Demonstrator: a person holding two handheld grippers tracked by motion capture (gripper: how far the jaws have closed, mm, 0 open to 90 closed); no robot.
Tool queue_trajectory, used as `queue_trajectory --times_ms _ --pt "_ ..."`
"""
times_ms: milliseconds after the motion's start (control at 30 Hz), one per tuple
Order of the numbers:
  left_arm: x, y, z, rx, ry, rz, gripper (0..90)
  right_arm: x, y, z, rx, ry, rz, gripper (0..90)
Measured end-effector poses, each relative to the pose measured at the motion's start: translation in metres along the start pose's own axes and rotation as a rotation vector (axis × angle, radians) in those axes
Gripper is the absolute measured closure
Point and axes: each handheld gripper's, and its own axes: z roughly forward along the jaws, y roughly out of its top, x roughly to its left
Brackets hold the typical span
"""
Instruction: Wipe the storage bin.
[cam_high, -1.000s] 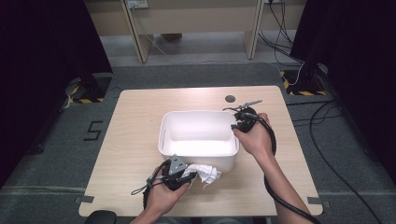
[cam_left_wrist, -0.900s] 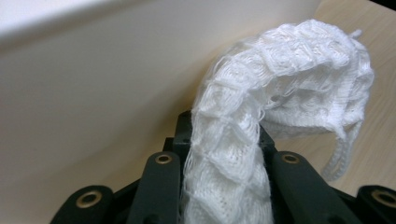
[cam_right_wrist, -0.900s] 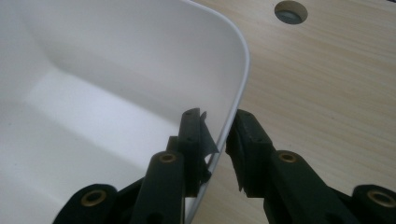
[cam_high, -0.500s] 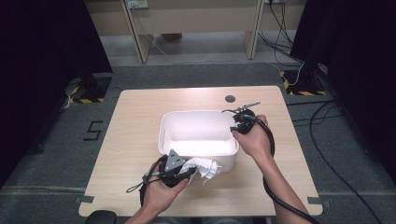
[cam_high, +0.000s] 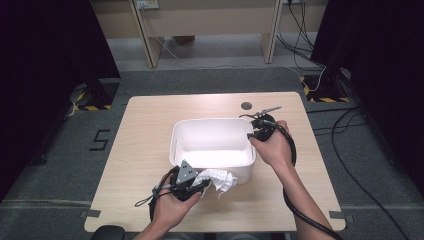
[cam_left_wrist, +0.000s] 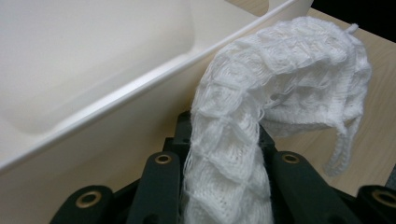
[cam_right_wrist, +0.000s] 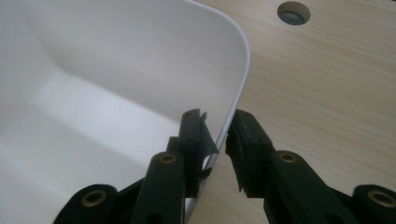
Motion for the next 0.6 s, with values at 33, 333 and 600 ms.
queue_trajectory --times_ms 33,333,600 --pt "0.0000 0.0007 -0.0005 -0.005 0.000 -0.003 71.8 -0.0001 0.0005 -0.0010 0.001 0.000 0.000 75.5" --pt "0.0018 0.0043 -0.0045 -0.013 0.000 -0.004 71.8 0.0005 0.0014 -0.0015 0.014 -0.006 -0.003 76.6" --pt "0.0070 -0.0006 -0.0079 -0.006 0.012 -0.013 71.9 0.0005 0.0017 -0.0013 0.015 -0.007 -0.005 76.9"
